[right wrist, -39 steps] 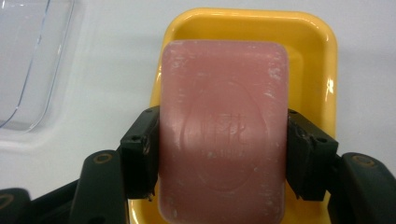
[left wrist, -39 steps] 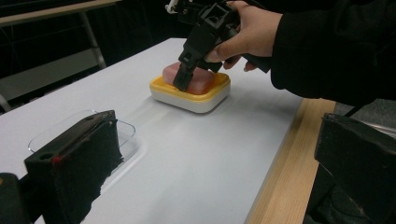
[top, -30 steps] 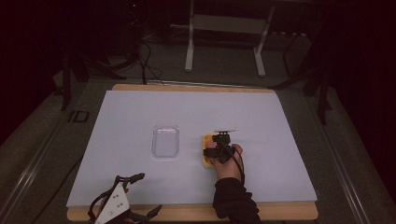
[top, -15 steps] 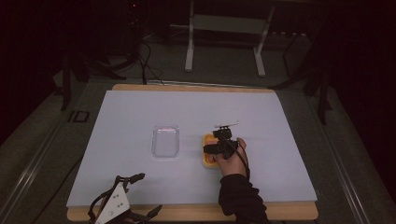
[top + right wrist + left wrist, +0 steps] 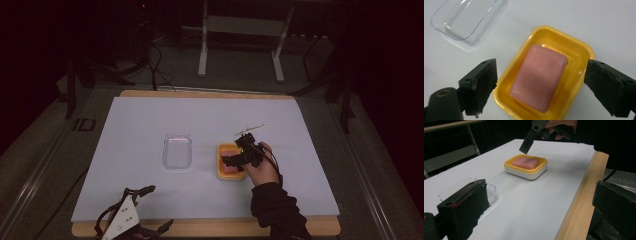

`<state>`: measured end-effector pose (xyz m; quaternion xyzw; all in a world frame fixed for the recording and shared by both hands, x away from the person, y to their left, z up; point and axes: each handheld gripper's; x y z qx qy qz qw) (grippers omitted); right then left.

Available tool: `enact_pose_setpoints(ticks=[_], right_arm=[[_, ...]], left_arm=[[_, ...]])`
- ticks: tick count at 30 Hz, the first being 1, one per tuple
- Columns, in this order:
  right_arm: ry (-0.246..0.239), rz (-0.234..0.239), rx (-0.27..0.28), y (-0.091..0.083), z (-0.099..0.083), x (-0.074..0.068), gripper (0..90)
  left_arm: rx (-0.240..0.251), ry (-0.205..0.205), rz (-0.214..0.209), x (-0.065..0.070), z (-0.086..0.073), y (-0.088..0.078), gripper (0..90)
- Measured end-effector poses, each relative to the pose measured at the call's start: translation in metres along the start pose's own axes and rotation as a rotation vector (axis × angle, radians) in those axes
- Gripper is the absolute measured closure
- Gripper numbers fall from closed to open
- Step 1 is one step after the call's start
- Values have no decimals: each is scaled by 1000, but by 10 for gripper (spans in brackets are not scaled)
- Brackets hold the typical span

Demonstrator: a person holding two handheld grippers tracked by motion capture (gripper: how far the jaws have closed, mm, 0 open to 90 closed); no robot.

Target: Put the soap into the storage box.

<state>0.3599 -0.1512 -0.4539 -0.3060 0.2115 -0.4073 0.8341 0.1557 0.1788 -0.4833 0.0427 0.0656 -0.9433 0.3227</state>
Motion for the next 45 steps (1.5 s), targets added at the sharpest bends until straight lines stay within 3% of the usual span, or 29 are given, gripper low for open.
enact_pose_setpoints(ticks=[5, 16, 19, 30, 41, 45], right_arm=[[-35, 43, 8, -11, -2, 9, 130], [-123, 49, 27, -40, -14, 27, 128], [-148, 33, 33, -45, -20, 30, 127], [-164, 64, 73, -64, -37, 45, 124], [-210, 69, 51, -77, -63, 57, 125], [-199, 78, 50, -81, -73, 61, 126]], left_arm=[[2, 1, 0, 0, 0, 0, 9], [-1, 0, 1, 0, 0, 0, 9], [-2, 1, 0, 1, 0, 0, 9], [-3, -2, 0, 1, 0, 1, 9], [-4, -1, -2, 0, 0, 1, 9], [-5, -1, -2, 1, 0, 1, 9]])
Point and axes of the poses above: each handheld gripper's, and its own axes: y roughly forward along the jaws, z roughly out of its top, x roughly to its right, and after that the axes turned 11 degrees about x, right-handed
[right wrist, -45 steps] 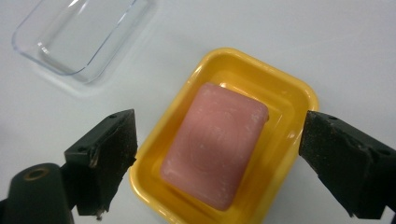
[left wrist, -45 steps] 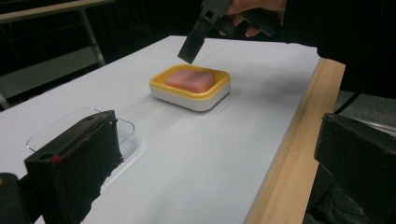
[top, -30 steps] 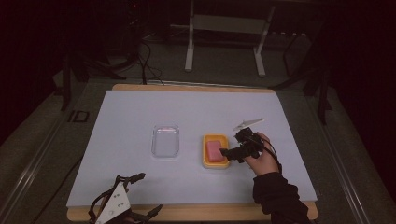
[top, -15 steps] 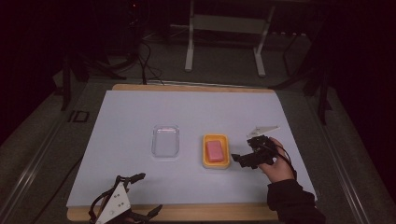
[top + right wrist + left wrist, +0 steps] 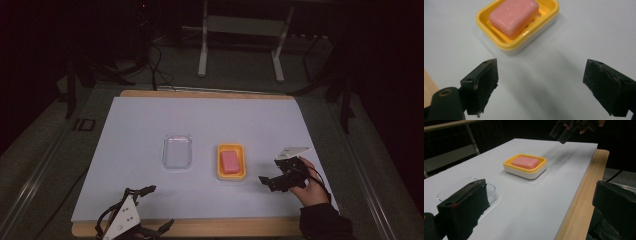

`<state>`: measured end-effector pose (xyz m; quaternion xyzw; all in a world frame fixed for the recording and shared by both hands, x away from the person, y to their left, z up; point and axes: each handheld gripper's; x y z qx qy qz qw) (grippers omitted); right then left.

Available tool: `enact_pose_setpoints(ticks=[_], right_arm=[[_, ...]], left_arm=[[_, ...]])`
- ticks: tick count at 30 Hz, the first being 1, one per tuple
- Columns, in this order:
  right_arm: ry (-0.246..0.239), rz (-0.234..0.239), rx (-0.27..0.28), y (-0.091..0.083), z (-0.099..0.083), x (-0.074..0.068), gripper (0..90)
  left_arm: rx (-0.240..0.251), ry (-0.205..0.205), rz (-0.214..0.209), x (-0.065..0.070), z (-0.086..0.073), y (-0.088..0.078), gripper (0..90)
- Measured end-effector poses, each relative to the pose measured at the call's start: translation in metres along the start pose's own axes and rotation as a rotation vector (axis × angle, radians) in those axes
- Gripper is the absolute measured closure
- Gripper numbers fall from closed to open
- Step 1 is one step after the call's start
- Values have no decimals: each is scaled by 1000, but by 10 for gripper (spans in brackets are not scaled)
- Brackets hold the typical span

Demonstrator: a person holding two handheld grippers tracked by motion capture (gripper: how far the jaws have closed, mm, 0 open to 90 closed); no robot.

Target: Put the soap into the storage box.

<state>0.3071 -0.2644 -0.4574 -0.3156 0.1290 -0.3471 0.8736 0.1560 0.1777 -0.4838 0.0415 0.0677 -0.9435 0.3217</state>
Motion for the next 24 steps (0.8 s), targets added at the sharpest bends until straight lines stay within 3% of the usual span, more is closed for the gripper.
enact_pose_setpoints(ticks=[14, 24], right_arm=[[-29, 9, -1, -13, -35, 0, 129], [-19, -57, 22, -24, -53, 4, 128]], left_arm=[[1, 4, -1, 0, 0, 0, 9], [1, 3, -4, 1, 0, 0, 9]])
Point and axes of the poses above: each handheld gripper's, and its own axes: y roughly forward along the jaws, z roughly out of its top, x roughly to its right, and after that the axes turned 11 degrees about x, right-handed
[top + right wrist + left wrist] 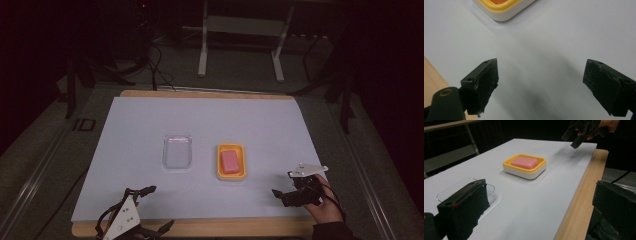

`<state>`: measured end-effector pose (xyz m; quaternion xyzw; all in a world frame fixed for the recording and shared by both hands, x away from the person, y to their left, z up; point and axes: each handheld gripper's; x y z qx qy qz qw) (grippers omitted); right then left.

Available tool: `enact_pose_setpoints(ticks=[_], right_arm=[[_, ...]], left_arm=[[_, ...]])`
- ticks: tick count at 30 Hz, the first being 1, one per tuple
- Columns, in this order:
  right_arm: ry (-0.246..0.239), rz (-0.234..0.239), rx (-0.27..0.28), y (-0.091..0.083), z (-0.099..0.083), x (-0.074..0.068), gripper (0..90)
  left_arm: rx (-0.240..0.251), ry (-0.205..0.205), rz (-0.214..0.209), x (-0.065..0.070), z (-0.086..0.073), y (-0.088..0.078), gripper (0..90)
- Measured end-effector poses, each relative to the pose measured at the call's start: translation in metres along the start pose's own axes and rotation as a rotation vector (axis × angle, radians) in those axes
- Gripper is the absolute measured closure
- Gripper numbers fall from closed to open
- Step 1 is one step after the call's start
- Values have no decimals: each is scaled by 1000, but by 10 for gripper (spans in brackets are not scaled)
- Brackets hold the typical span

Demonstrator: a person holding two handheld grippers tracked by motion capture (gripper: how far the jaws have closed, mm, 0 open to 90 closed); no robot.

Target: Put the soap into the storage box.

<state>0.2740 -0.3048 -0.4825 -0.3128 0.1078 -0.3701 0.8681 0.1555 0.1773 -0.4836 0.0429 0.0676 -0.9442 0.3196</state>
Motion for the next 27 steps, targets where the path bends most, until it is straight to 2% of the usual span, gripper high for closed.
enact_pose_setpoints(ticks=[9, 27], right_arm=[[23, -27, 9, -3, -12, 7, 127], [13, -14, 30, 3, -15, 9, 127]], left_arm=[[0, -1, -5, 0, 0, 0, 9], [2, -5, -10, 0, 1, -1, 9]])
Point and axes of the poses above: each handheld gripper's, and its own axes: y roughly forward along the jaws, z roughly out of its top, x roughly to its right, and after that the axes turned 11 degrees about x, right-handed
